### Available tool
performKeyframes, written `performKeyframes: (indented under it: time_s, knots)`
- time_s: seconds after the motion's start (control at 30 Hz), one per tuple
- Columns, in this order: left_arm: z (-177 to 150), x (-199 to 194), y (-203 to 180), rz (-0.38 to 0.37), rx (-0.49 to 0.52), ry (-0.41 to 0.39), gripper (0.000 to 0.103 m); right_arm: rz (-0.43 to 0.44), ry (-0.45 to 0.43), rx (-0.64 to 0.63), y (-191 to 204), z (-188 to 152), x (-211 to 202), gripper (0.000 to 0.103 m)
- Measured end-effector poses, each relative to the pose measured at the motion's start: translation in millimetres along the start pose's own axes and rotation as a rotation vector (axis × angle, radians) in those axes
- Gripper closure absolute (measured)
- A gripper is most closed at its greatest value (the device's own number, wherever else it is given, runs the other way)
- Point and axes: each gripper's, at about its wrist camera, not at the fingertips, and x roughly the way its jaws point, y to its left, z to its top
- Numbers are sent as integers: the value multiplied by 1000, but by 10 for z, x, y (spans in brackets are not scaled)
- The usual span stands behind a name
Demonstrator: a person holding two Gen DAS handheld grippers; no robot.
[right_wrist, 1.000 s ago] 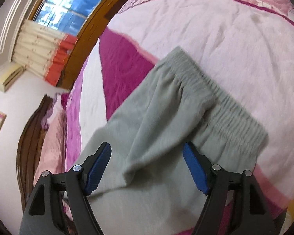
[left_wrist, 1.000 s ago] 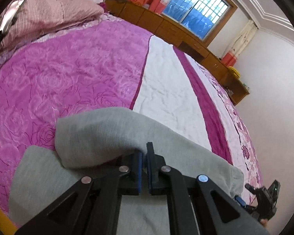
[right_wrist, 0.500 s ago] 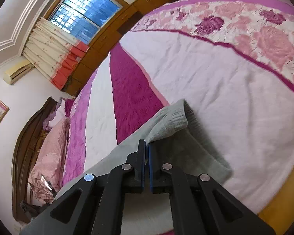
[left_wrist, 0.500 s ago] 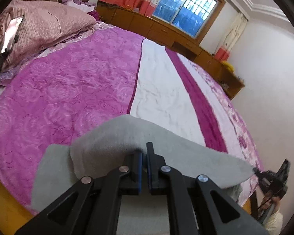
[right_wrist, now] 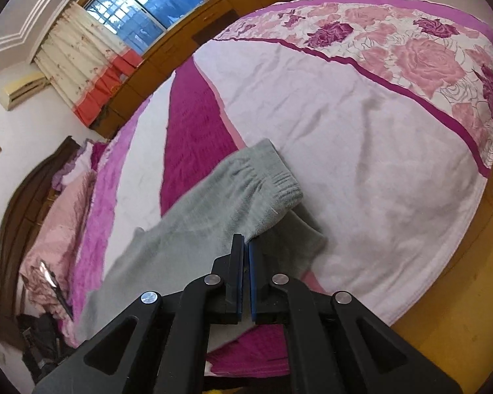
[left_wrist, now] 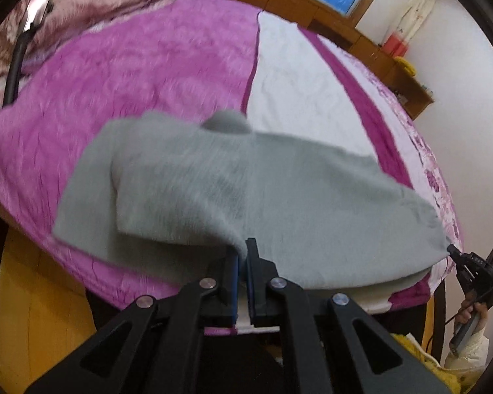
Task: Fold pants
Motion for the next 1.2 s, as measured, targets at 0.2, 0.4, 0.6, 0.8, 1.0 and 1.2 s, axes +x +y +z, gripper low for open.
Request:
performKeyframes:
  time_s: [0.2, 0.4, 0.6, 0.8, 1.0, 1.2]
  knots:
    - [-94, -48, 123, 23, -6, 14, 91, -123, 62, -101, 22, -111, 173, 103]
    - [-134, -337, 306, 86, -13, -34, 90, -239, 110, -204, 125, -137, 251, 102]
    - [-28, -585, 590, 156, -60, -121, 90, -349, 31, -352, 381, -81, -37, 89]
    - [190, -474, 722, 176, -107, -142, 78, -319, 6, -479, 820, -91, -177, 79]
    - [374, -152, 735, 166, -115, -140, 77, -191, 139, -511, 1174, -336, 242, 79]
    - [443, 88, 665, 195, -35, -116, 75, -226, 250, -558, 1214, -611, 713, 79]
